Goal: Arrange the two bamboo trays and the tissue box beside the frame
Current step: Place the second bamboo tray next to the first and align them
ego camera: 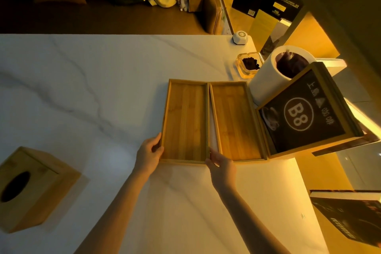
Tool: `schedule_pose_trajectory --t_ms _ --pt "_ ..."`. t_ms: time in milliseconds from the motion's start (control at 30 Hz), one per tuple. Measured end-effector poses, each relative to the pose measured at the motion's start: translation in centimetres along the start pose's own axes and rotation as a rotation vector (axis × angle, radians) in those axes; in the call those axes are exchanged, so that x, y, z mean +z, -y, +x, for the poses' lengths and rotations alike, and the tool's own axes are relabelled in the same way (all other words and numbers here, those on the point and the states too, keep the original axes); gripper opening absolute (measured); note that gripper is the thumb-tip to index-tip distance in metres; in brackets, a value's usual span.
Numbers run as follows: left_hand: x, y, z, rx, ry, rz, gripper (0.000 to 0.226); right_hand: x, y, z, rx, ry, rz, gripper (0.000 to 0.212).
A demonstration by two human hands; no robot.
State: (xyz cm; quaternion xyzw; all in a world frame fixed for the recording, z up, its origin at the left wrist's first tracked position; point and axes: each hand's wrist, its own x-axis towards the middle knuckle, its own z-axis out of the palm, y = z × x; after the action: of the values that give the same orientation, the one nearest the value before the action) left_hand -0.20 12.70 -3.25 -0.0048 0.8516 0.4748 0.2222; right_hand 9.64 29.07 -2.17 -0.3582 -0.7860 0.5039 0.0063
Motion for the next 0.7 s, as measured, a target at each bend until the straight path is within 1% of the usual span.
schedule_pose_trajectory --t_ms 233,367,467,533,567,633,700 --pt "1.0 0.8 -0.6 0.042 -0.023 0.035 0.046 1.2 0.3 -0.9 0.000 -0.048 -0.062 0.036" --pt "1.3 1.2 -1.1 0.094 -0.043 0.047 0.046 2.2 0.3 -1.6 0.037 -0.028 -0.136 0.047" --pt "1.3 1.4 -1.7 0.138 -0.018 0.057 0.047 2.3 0.2 -2.1 -0.009 0.001 -0.184 0.049" --pt "1.0 1.7 -2.3 0.189 -0.006 0.081 0.047 1.7 -0.2 -2.4 -0.071 0.005 -0.218 0.047" --pt "0.8 1.9 -2.8 0.232 -0.015 0.141 0.047 1.2 -0.5 -2.7 -0.118 -0.011 -0.245 0.045" --pt "0.3 2.6 -4.0 0.341 -0.048 0.334 0.045 0.2 -1.2 -3.4 -0.252 -0.046 -0.352 0.043" --pt "0.2 3.3 -5.2 0.422 -0.042 0.515 0.050 -0.4 -2.3 -3.8 -0.412 -0.045 -0.533 0.046"
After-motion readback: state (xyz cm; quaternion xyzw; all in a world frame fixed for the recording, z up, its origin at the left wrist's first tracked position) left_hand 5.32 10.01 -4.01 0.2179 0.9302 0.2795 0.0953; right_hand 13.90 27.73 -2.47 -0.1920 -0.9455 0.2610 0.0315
